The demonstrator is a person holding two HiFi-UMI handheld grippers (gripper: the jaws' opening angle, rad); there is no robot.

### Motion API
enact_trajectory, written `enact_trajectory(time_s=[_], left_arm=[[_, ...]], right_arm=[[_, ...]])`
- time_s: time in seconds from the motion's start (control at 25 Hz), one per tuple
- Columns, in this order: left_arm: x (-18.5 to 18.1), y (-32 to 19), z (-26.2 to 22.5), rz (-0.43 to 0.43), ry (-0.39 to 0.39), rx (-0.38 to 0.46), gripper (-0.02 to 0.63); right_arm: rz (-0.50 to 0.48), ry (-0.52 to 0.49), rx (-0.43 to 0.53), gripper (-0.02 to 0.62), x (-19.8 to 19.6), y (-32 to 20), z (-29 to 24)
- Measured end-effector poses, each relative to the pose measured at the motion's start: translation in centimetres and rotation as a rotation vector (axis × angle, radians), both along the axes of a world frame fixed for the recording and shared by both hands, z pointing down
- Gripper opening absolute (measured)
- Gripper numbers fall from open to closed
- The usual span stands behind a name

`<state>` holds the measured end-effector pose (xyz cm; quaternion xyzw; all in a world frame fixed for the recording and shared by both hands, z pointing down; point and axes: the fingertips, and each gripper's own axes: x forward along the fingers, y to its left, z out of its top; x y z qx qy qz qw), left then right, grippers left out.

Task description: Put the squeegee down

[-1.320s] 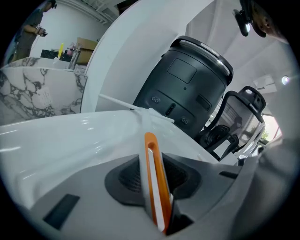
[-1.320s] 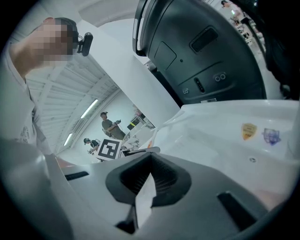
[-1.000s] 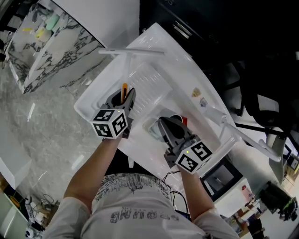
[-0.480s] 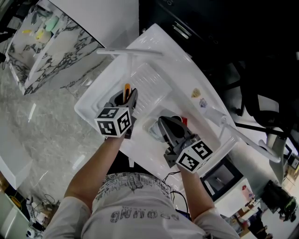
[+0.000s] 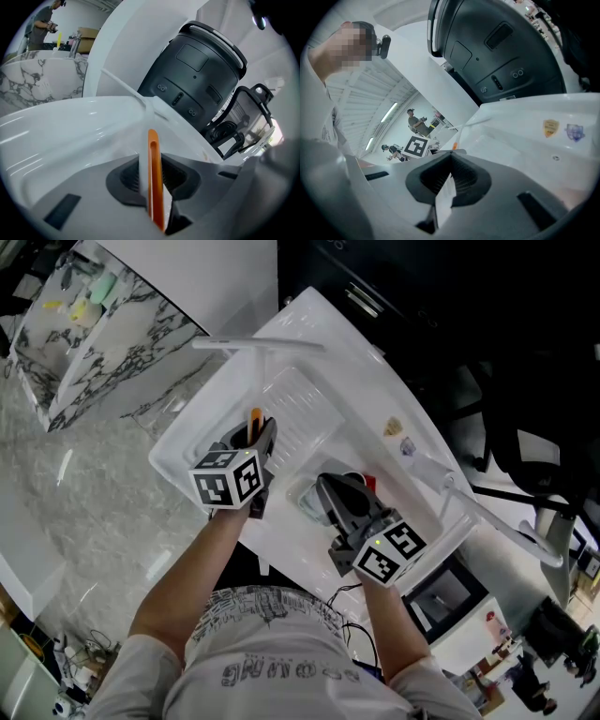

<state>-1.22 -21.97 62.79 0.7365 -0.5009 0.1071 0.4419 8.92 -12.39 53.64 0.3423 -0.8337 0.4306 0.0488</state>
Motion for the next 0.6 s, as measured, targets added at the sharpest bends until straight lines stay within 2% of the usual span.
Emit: enact_trajectory(time_s=[0.28, 0.6], left_arm=[[-0.1, -0.2, 0.1, -0.002, 0.037, -0.037, 0.107], [-0.5, -0.3, 0.2, -0.005, 0.021, -0.044, 0.158]], right_arm=[[-0.009, -0.003, 0.005, 0.008, -0.5, -0.2, -0.3], [-0.021, -0.006, 0.008, 0.008, -1.0, -0.1, -0.5]])
